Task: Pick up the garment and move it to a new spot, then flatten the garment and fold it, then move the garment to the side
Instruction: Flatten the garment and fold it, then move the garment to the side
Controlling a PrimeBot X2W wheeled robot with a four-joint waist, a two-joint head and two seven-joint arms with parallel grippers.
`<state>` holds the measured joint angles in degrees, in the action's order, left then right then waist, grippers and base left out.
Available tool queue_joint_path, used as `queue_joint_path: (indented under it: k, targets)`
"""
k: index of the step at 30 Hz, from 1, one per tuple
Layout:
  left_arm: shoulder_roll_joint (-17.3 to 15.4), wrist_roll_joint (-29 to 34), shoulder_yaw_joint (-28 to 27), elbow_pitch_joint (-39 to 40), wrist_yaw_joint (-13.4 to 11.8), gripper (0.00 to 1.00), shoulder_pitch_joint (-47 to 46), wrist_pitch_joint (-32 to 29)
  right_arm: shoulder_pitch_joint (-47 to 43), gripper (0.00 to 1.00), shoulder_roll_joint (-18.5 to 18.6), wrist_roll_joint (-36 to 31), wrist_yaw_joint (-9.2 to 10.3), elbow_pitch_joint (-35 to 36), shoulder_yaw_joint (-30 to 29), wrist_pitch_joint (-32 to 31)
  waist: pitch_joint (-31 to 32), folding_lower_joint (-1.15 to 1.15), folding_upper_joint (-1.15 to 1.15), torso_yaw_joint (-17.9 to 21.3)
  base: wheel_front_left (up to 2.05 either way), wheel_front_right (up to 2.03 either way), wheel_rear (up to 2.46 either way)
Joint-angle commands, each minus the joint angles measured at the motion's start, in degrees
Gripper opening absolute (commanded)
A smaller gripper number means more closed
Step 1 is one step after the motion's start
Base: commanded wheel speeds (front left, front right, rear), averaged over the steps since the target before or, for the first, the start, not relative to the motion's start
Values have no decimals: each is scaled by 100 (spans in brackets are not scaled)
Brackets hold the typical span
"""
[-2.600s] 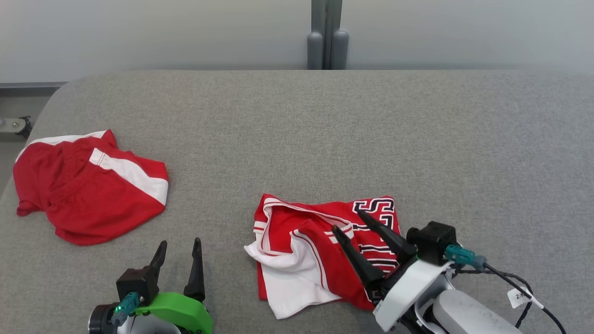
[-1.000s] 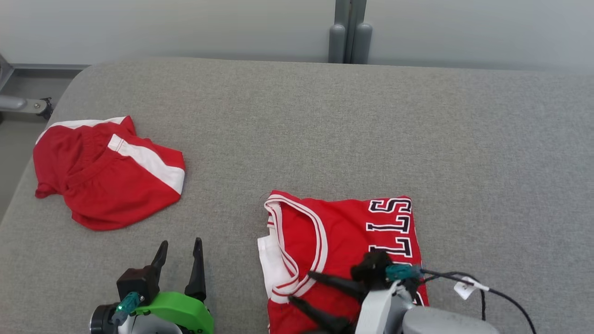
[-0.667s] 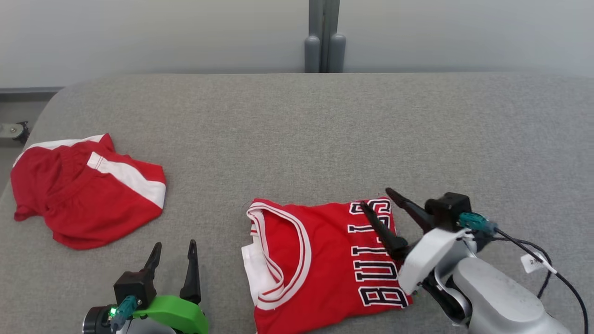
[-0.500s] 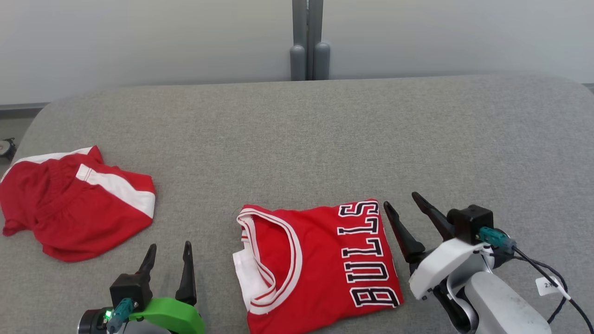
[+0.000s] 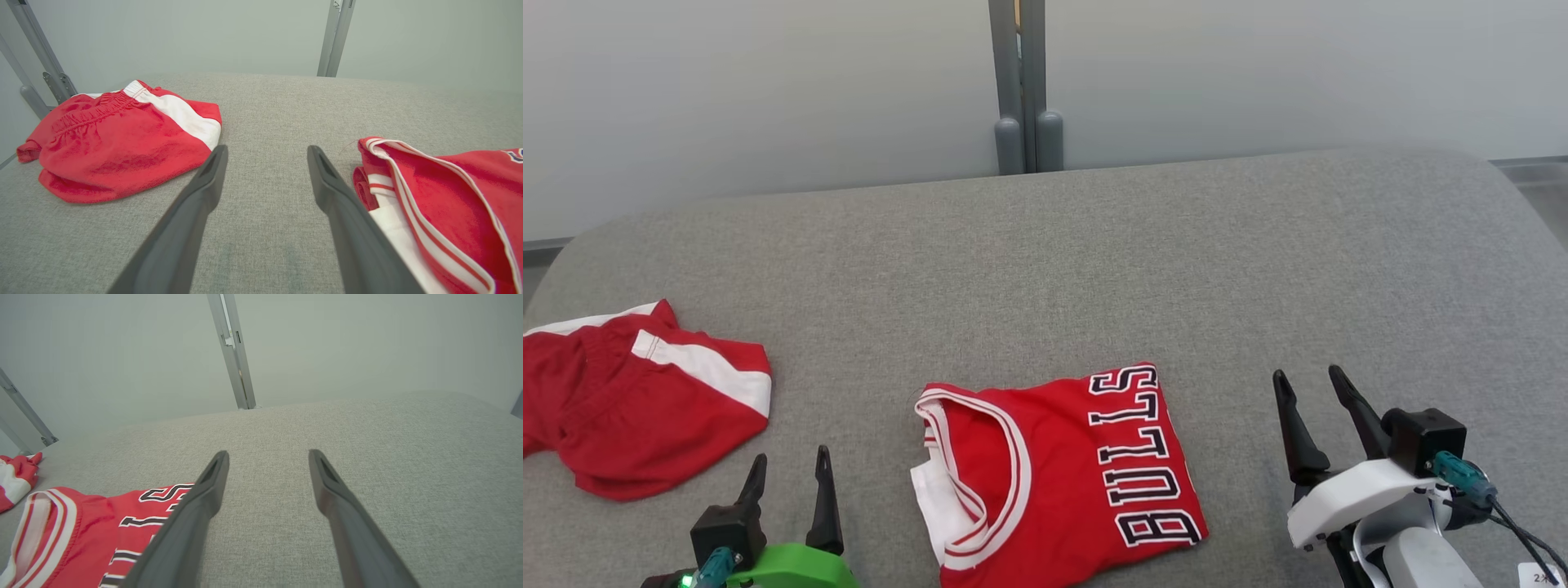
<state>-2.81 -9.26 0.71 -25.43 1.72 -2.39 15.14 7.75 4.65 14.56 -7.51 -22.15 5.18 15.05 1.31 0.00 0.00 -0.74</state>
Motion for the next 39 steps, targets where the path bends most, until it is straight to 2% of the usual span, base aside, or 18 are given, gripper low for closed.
queue_joint_path:
  k: [1, 16, 32, 39]
  targets:
    - [-20, 56, -31, 27, -20, 100, 123, -5, -80, 100, -20, -46, 5, 37, -73, 17, 49, 0, 0, 24, 0, 0, 0]
    - [-20, 163, -185, 346, 61, 100, 492, -4, -407, 100, -146, -280, 5, 98, -338, 17, 263, 0, 0, -19, 0, 0, 0]
    - [-20, 147, -126, 434, 75, 100, 479, -5, -339, 100, -165, -226, 5, 47, -270, 17, 183, 0, 0, -46, 0, 0, 0]
    - [-20, 59, -24, 403, 66, 100, 453, -4, -312, 100, -167, -154, 5, -36, -103, 17, 111, 0, 0, -187, 0, 0, 0]
